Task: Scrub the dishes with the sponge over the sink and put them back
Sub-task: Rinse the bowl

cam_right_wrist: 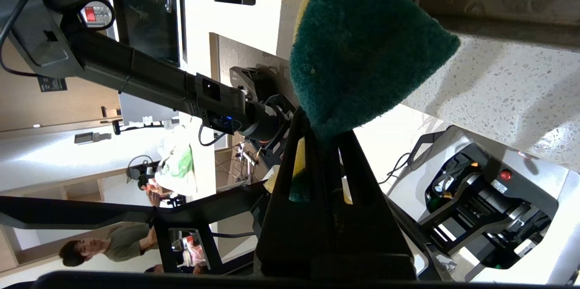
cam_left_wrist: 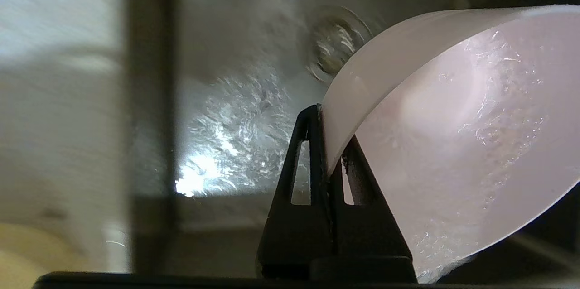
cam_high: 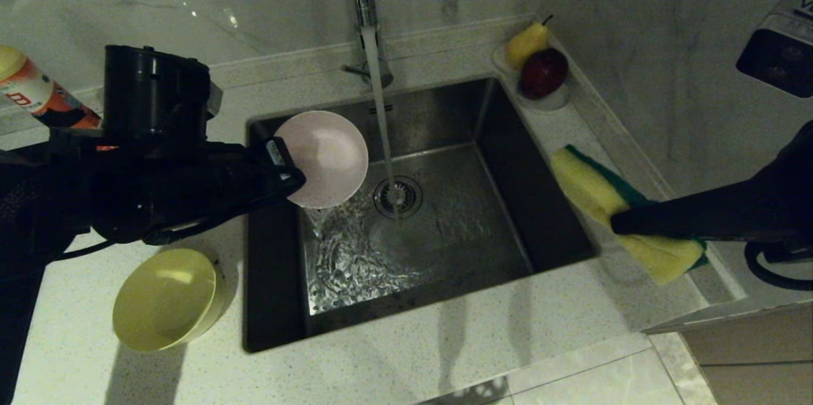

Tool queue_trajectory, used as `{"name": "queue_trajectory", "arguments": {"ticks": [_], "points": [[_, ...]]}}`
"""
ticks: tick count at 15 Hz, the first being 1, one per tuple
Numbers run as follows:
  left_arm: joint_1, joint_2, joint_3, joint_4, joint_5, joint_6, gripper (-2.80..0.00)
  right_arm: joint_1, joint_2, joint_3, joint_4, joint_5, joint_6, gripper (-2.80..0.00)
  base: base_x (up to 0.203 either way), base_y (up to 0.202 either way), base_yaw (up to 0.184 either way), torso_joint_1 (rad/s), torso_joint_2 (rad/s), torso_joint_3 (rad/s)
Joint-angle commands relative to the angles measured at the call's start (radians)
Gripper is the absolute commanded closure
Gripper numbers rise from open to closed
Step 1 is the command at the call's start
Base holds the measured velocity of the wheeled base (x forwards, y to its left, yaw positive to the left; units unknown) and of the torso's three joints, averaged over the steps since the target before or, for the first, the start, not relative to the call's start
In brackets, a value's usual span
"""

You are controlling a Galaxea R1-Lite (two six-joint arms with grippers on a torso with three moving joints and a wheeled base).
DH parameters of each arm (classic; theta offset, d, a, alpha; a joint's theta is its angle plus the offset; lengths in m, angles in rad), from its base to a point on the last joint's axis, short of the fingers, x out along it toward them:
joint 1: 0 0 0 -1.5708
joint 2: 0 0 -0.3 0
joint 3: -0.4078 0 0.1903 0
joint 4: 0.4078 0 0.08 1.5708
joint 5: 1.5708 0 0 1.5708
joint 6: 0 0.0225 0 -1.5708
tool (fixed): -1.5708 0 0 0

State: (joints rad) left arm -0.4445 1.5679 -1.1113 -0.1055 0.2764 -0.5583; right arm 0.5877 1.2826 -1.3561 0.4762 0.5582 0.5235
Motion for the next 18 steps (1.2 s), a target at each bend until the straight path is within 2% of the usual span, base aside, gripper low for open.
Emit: {"name": "queue_trajectory", "arguments": {"ticks": [1,5,9,11,13,16,18], "points": [[0.0,0.0,-0.001,-0.018,-0.001,0.0,0.0,0.0,0.0,0.003,0.002,0.003,0.003,0.0,0.0,0.0,0.0,0.0,0.0,0.0],[0.034,-0.006,0.014,-0.203,0.003,0.028,0.0,0.0,0.001,0.008,0.005,0.003,0.003,0.0,0.0,0.0,0.0,0.0,0.0,0.0],[0.049,-0.004,0.013,-0.438,0.003,0.171,0.0,0.0,-0.003,0.02,0.004,0.002,0.003,0.0,0.0,0.0,0.0,0.0,0.0,0.0],[0.058,-0.002,0.013,-0.508,0.003,0.222,0.0,0.0,-0.003,0.03,0.002,0.002,0.003,0.0,0.0,0.0,0.0,0.0,0.0,0.0],[0.07,-0.002,0.014,-0.56,0.003,0.252,0.0,0.0,-0.003,0.034,0.002,0.003,0.003,0.0,0.0,0.0,0.0,0.0,0.0,0.0],[0.075,-0.001,0.03,-0.703,-0.004,0.285,0.0,0.0,-0.001,0.046,0.001,0.003,0.003,0.0,0.0,0.0,0.0,0.0,0.0,0.0],[0.075,0.002,0.062,-0.816,-0.026,0.341,0.0,0.0,0.001,0.049,0.001,0.003,0.003,0.0,0.0,0.0,0.0,0.0,0.0,0.0]]}}
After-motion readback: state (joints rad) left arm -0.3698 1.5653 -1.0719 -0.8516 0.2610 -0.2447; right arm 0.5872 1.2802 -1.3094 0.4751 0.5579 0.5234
